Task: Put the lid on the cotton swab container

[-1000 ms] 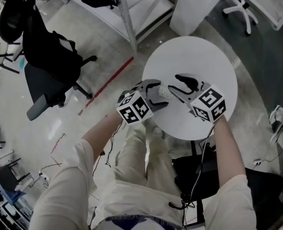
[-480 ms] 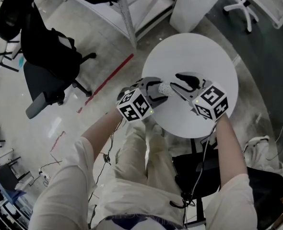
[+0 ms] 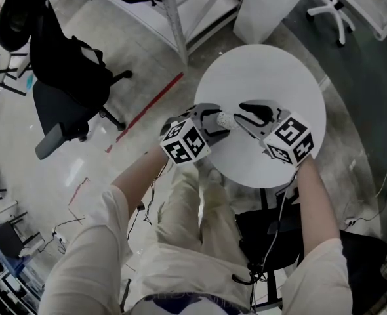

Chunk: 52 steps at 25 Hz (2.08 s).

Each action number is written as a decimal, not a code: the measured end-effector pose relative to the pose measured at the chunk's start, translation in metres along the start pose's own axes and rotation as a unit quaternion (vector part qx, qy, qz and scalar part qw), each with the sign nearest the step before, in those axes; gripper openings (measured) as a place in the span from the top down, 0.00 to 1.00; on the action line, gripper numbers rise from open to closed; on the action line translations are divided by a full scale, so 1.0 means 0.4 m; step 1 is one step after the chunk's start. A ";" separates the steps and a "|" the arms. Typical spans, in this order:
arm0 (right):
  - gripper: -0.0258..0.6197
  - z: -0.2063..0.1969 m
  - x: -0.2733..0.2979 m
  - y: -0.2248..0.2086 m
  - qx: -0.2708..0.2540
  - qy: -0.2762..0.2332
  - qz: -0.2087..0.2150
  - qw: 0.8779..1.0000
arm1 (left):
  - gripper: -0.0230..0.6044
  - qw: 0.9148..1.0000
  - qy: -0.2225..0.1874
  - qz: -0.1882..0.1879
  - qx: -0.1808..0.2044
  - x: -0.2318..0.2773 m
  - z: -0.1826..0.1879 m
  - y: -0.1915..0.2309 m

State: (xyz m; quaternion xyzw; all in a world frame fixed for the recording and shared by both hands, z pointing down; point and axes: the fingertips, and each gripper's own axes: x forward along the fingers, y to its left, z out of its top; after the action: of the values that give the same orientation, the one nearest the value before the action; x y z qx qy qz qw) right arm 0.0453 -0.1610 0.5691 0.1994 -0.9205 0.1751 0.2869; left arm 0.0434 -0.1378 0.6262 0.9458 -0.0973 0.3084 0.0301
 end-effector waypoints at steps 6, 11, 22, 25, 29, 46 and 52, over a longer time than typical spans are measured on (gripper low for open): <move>0.78 -0.002 -0.004 0.025 -0.012 0.006 0.012 1.000 | 0.57 1.000 0.001 0.002 0.000 -0.001 -0.001 0.001; 0.78 -0.005 -0.005 0.048 -0.025 0.011 0.017 0.999 | 0.57 1.000 0.002 0.004 0.001 -0.003 -0.002 0.003; 0.78 -0.033 0.003 0.087 -0.036 0.026 0.030 0.999 | 0.58 1.000 0.008 0.004 0.005 -0.005 -0.009 0.000; 0.78 -0.040 0.006 0.093 -0.038 0.032 0.033 0.998 | 0.58 1.000 0.011 0.002 0.007 -0.006 -0.014 -0.001; 0.78 -0.049 0.013 0.100 -0.043 0.045 0.040 0.997 | 0.59 1.000 0.016 0.000 0.010 -0.007 -0.021 0.000; 0.83 -0.060 0.023 0.094 -0.067 0.051 0.039 0.996 | 0.59 1.000 0.020 -0.002 0.014 0.000 -0.028 0.003; 0.85 -0.061 0.023 0.092 -0.086 0.054 0.030 0.994 | 0.59 1.000 0.021 -0.002 0.014 0.001 -0.026 0.001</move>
State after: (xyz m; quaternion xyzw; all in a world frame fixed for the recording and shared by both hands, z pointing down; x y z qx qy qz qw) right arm 0.0322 -0.1211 0.5859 0.1366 -0.9208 0.1139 0.3470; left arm 0.0373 -0.1372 0.6349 0.9396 -0.0904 0.3296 0.0194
